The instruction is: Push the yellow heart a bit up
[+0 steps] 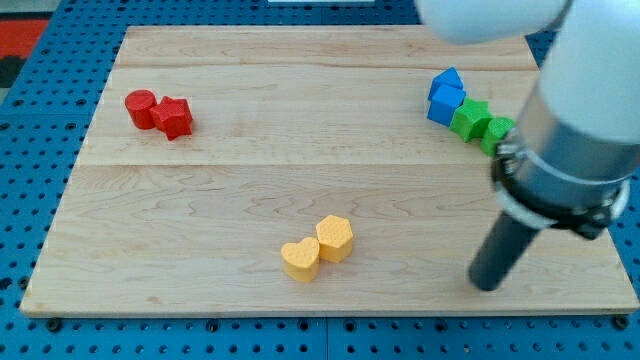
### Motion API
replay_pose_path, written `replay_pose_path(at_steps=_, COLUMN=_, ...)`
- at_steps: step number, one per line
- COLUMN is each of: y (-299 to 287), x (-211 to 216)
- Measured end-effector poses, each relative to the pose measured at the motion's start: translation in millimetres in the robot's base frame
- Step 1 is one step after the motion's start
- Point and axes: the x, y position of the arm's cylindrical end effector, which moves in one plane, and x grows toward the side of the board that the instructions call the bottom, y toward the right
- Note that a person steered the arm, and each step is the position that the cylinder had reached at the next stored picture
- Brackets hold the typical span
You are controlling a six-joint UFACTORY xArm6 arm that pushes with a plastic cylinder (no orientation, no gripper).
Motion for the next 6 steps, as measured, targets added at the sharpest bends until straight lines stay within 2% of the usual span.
replay_pose_path(at_steps=1, y=-74, x=-4)
replay_pose_path(at_steps=3, y=-89, x=-59)
replay_pose_path(at_steps=4, y=-75, x=-19)
replay_pose_path(at_steps=5, y=-142, x=11)
replay_pose_path(at_steps=6, y=-175, x=-8)
